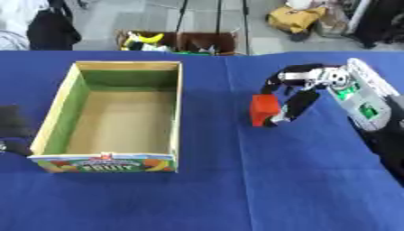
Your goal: Pick up objects on the table and place them in the box.
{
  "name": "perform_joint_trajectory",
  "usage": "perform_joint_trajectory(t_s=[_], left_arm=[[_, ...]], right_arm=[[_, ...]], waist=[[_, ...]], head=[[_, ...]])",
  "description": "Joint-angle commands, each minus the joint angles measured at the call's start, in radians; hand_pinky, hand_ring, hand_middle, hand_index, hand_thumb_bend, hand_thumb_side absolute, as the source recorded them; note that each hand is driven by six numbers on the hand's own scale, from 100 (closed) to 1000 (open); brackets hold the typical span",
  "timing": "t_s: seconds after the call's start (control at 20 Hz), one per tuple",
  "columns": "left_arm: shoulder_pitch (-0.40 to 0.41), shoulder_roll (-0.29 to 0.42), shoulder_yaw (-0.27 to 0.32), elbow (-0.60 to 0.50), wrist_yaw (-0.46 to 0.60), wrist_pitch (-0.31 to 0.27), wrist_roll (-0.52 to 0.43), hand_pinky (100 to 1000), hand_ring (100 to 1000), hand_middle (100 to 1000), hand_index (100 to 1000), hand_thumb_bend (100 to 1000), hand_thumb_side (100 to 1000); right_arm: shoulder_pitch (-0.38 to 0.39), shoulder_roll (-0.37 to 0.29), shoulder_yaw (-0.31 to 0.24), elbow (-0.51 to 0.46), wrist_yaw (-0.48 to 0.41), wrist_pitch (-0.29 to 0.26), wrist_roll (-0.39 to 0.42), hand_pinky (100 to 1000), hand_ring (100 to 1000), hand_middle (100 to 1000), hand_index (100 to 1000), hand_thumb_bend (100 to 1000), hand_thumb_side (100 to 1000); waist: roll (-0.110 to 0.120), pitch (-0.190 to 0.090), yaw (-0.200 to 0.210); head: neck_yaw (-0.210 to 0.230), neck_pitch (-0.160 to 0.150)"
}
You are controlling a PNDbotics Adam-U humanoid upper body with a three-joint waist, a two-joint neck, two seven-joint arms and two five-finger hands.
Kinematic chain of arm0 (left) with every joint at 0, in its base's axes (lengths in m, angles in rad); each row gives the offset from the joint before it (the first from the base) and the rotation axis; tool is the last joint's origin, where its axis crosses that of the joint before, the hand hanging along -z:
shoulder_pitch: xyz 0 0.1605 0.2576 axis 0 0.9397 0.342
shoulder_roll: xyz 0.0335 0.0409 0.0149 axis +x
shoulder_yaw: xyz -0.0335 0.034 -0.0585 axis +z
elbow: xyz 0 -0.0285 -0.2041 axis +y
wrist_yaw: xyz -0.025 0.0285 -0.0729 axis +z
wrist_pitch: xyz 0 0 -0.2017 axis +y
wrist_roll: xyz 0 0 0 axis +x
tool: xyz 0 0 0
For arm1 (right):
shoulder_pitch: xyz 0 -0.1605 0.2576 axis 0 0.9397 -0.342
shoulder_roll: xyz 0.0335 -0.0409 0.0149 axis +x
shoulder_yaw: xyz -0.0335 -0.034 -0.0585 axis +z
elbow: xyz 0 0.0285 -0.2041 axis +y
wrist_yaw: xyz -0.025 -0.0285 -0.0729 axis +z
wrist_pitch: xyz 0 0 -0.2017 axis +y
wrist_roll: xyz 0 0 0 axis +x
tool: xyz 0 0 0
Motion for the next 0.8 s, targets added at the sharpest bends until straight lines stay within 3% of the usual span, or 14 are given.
perform_joint_trajectory(t_s=[0.05,0.2,0.25,0.3,0.4,0.45,0.5,0.55,0.8], left_arm=[[-0.012,0.009,-0.001,-0.020,0.004,-0.001,-0.003,523,645,628,801,100,1000],[-0.012,0.009,-0.001,-0.020,0.004,-0.001,-0.004,523,645,628,802,100,1000],[-0.012,0.009,-0.001,-0.020,0.004,-0.001,-0.005,523,646,628,802,100,1000],[-0.011,0.009,-0.001,-0.020,0.004,-0.001,-0.005,524,646,628,802,100,1000],[-0.012,0.009,-0.001,-0.020,0.005,-0.001,-0.006,524,646,628,802,100,1000],[-0.012,0.009,-0.001,-0.020,0.005,-0.001,-0.007,524,646,628,802,100,1000],[-0.012,0.009,-0.001,-0.020,0.005,-0.002,-0.007,524,646,628,802,100,1000],[-0.012,0.009,-0.001,-0.020,0.004,-0.001,-0.007,524,647,628,802,100,1000],[-0.011,0.009,-0.001,-0.020,0.002,-0.001,-0.012,524,648,629,802,100,1000]], right_arm=[[-0.018,-0.013,-0.008,0.002,-0.011,0.023,-0.060,726,867,655,704,362,319],[-0.018,-0.009,-0.005,0.016,-0.011,0.045,-0.126,688,832,596,646,279,281],[-0.018,-0.009,-0.005,0.021,-0.009,0.053,-0.149,653,805,552,597,152,239],[-0.018,-0.008,-0.004,0.025,-0.007,0.064,-0.173,638,792,529,573,100,213],[-0.017,-0.006,-0.003,0.031,-0.009,0.084,-0.215,622,778,499,538,100,164],[-0.018,-0.006,-0.003,0.032,-0.010,0.095,-0.234,596,752,446,476,100,100],[-0.018,-0.006,-0.004,0.032,-0.012,0.107,-0.252,588,744,427,458,100,146],[-0.018,-0.006,-0.004,0.030,-0.018,0.117,-0.266,581,736,406,437,100,100],[-0.023,-0.009,-0.012,0.007,-0.041,0.151,-0.305,558,716,364,368,100,100]], waist=[[0.000,-0.018,0.000],[0.000,-0.017,0.000],[0.000,-0.016,0.000],[0.000,-0.016,0.001],[0.000,-0.016,0.001],[0.000,-0.017,0.001],[0.000,-0.018,0.001],[0.000,-0.018,0.001],[-0.001,-0.021,-0.002]], head=[[-0.004,-0.011],[-0.004,-0.012],[-0.005,-0.011],[-0.005,-0.011],[-0.005,-0.011],[-0.005,-0.010],[-0.005,-0.010],[-0.005,-0.010],[-0.005,-0.012]])
